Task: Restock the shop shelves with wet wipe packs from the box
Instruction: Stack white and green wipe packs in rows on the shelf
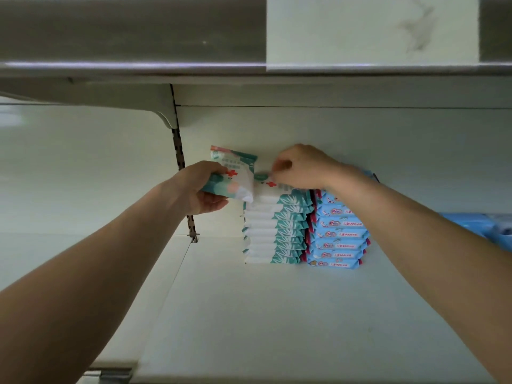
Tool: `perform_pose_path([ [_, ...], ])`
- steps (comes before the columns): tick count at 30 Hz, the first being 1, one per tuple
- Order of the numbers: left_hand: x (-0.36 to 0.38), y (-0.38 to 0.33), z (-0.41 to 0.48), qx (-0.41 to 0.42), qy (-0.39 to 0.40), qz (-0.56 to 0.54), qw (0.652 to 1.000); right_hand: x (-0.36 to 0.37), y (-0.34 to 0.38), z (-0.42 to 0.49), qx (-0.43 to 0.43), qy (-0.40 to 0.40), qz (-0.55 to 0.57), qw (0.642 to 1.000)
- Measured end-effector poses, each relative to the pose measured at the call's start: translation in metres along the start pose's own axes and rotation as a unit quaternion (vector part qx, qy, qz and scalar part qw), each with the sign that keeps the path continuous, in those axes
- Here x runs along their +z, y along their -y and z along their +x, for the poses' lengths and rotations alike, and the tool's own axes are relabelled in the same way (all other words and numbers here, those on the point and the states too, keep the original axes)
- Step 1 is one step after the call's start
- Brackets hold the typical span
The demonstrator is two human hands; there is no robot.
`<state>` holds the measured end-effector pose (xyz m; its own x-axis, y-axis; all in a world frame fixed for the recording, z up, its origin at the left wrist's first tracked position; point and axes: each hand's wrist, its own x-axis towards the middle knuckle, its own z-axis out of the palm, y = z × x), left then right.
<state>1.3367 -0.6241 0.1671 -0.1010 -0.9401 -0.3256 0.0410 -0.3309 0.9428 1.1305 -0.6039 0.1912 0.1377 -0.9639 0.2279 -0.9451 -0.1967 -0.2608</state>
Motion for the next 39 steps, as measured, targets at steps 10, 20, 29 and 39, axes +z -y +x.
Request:
perform_pose_path([
  [10, 0.006, 0.002, -0.003, 0.001, 0.01, -0.022, 1.0, 0.014, 0.001, -0.008, -0.058, 0.084, -0.098, 0.99],
  [20, -0.005, 0.006, -0.014, 0.015, 0.028, -0.067, 0.997, 0.02, 0.012, -0.015, -0.05, 0.057, -0.092, 0.993],
  [29, -0.049, 0.025, -0.027, -0.06, 0.152, -0.05, 0.985, 0.051, 0.066, -0.042, 0.186, 0.041, 0.534, 0.824],
  [39, -0.087, 0.03, -0.022, -0.056, 0.173, -0.051, 0.982, 0.072, 0.083, -0.053, 0.193, 0.032, 0.621, 0.759],
])
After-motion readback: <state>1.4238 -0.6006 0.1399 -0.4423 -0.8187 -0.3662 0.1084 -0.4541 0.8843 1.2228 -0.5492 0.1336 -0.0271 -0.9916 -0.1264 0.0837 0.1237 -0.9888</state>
